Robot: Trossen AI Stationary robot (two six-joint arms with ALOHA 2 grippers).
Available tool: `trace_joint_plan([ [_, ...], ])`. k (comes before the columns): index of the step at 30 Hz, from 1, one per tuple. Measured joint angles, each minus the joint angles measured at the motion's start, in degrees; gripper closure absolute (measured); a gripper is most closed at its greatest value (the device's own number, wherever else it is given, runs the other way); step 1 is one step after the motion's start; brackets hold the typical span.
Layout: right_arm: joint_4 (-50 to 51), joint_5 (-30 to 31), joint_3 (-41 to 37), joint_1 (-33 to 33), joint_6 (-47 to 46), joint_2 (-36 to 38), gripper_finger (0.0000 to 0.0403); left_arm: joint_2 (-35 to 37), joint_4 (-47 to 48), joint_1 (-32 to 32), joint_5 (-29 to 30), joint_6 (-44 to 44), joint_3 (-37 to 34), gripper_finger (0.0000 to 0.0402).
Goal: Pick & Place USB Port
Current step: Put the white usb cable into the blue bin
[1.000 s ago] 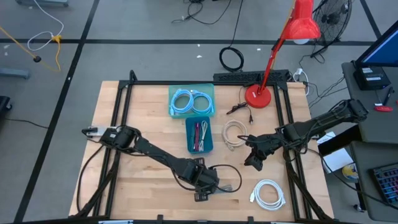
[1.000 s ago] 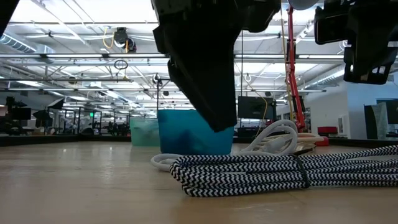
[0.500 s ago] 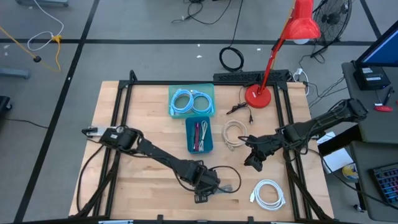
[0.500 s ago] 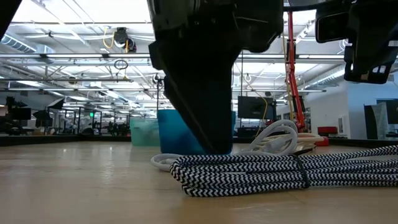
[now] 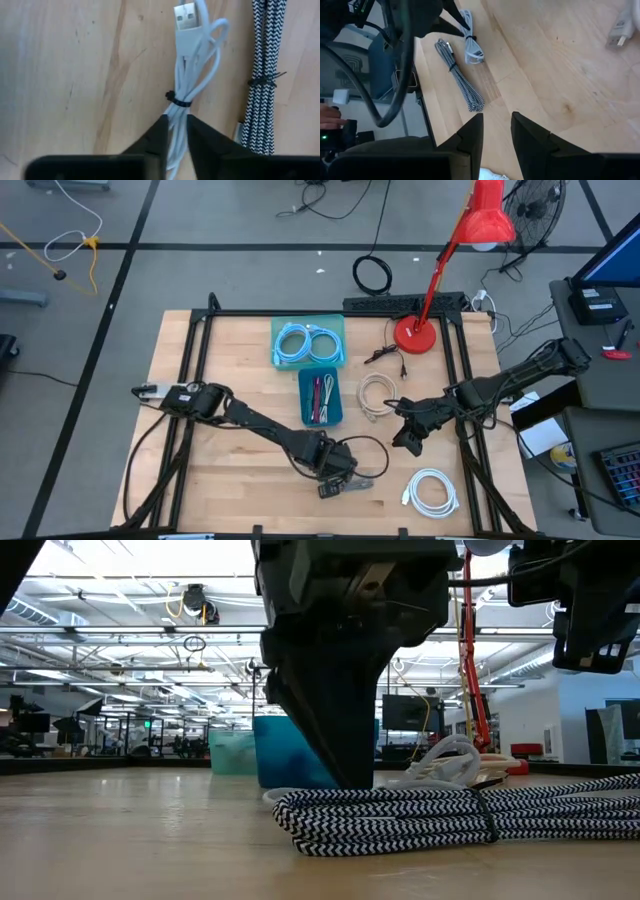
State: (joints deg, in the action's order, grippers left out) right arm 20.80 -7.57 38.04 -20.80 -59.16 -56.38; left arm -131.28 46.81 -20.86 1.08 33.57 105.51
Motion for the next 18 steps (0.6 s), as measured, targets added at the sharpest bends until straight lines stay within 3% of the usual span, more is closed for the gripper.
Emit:
trace_joint_plan([
  [4, 0.00, 0.02, 0.00, 0.00, 0.15, 0.00, 0.0313, 0.00, -0.31, 1.50, -2.94, 1.23, 0.00, 0.0394],
  [12, 0.00, -0.04, 0.00, 0.00, 0.26, 0.00, 0.0313, 0.00, -0.49, 3.17, -2.13, 3.16, 0.00, 0.0387],
  [18, 0.00, -0.22, 0.00, -0.45, -0.13, 0.00, 0.0313, 0.00, -2.35, 2.44, -12.30, -1.48, 0.00, 0.0384],
])
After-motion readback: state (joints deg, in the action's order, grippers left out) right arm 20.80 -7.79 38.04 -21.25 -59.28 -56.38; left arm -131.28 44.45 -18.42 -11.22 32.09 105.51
